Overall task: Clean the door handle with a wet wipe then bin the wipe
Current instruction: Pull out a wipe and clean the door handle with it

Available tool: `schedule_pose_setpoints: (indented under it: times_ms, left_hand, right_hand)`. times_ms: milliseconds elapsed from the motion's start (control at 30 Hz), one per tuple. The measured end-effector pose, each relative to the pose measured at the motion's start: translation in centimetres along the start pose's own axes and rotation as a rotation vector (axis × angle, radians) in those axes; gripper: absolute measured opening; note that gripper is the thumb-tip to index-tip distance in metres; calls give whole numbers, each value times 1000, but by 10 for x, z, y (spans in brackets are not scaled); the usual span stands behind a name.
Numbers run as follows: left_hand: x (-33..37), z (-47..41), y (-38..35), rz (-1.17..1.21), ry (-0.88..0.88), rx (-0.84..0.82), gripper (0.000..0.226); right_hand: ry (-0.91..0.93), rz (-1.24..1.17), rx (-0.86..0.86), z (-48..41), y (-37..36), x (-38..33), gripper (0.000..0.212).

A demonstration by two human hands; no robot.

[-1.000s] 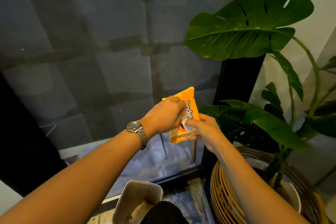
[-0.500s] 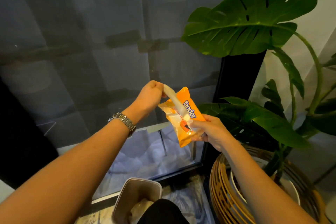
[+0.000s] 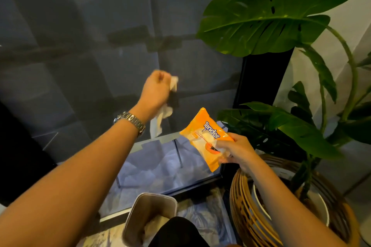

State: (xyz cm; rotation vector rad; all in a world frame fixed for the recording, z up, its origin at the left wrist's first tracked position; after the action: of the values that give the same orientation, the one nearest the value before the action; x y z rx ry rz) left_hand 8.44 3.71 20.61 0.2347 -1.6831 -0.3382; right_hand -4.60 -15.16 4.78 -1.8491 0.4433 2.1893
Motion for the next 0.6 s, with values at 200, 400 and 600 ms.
schedule_pose_setpoints:
  times_ms: [200,400,600]
  left_hand:
    - [-94,29,-47,-134,345,-515,49]
    - [-84,37,-65,35,344,-574,18]
    - [-88,27,-70,142,367,-515,32]
  right_hand:
    - [26,-45,-203,3,-16,-24,22]
    - [-103,-729,-127,-6,-25,-18,51]
    - [-136,-965,119,-18,-5,6,53]
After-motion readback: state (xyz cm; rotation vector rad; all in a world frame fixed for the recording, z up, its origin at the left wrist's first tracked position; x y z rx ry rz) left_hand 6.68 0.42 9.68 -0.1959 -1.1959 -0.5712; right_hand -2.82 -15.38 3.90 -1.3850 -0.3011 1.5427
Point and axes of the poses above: each hand's wrist, its own z-axis away from the middle knuckle, its own y-axis out of the back of the hand, x = y × z, the point moved 8 cm from there along -z, towards the middle knuckle, and after that the axes turned 12 degrees about y, right-handed, at the moved point
